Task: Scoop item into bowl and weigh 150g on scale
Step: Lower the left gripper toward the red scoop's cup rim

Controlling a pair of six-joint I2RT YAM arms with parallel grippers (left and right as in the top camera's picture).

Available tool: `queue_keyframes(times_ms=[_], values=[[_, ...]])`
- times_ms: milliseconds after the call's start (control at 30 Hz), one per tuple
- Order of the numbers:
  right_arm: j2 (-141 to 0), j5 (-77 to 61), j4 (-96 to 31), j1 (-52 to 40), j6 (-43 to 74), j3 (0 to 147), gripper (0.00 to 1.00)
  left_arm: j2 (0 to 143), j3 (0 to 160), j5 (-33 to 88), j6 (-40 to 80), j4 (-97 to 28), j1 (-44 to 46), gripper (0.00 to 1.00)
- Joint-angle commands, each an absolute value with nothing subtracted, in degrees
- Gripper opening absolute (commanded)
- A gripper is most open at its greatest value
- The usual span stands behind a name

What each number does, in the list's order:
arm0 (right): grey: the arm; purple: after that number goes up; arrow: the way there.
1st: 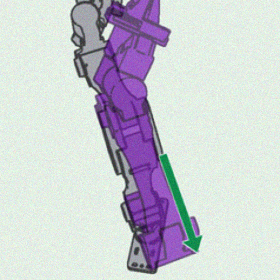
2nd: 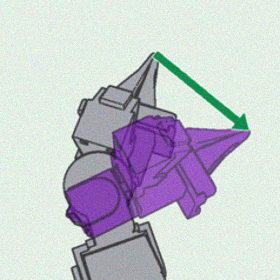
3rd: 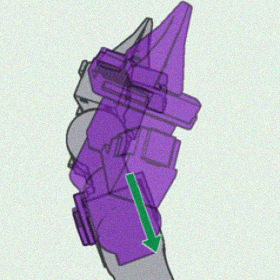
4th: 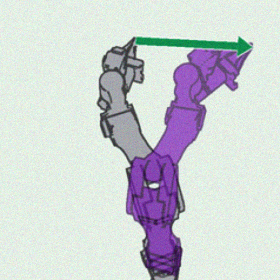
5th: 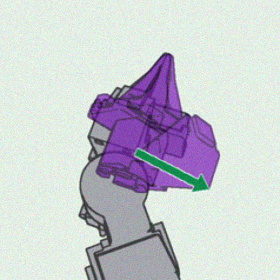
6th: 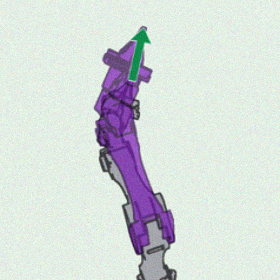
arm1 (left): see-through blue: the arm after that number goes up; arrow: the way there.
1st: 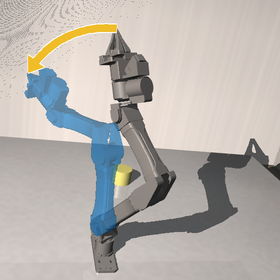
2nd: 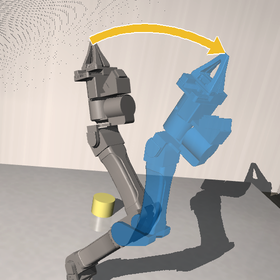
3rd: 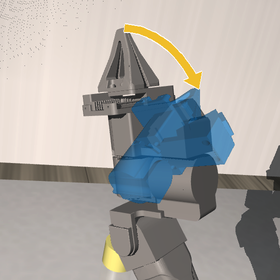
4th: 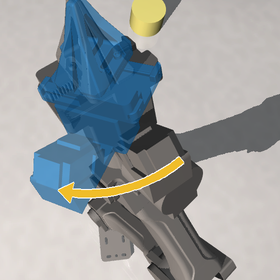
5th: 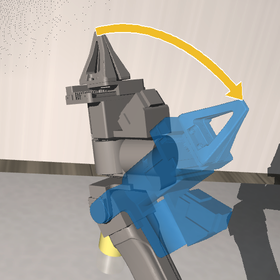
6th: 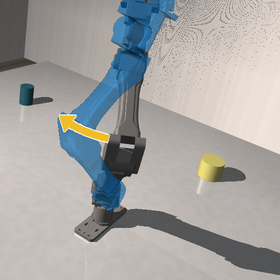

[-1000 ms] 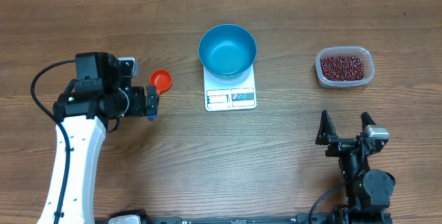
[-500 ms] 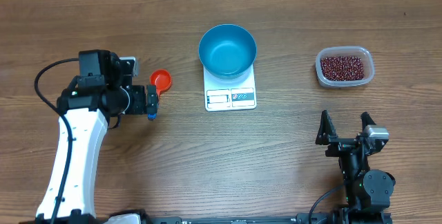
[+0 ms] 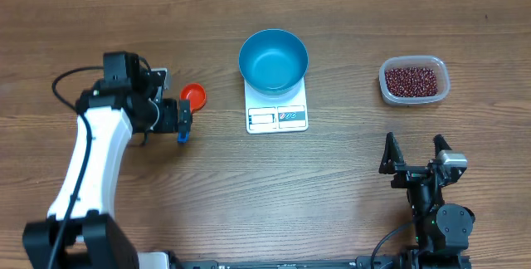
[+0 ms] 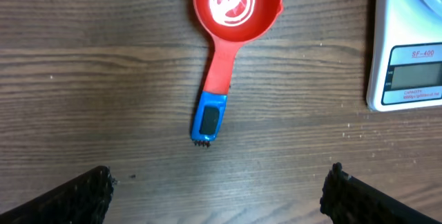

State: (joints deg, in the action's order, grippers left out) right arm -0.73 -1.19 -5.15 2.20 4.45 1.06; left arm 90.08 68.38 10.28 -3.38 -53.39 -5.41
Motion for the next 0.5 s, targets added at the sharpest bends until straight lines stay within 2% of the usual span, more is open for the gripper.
queue_keyframes(times_ms=[0,233,467], values=[[-0.16,-0.69,-4.82,1.93,4.71,0.45,1.0,94.98,76.47,10.2,-3.7,-56.86,-6.0,1.0],[-0.16,-0.69,-4.82,1.93,4.71,0.45,1.0,103.26,89.12,7.92,-3.86,-63.26,-6.0,1.0],[-0.16,-0.69,-4.84,1.93,4.71,0.45,1.0,106.52,90.48,7.07,-3.84,-63.7,-5.98,1.0]])
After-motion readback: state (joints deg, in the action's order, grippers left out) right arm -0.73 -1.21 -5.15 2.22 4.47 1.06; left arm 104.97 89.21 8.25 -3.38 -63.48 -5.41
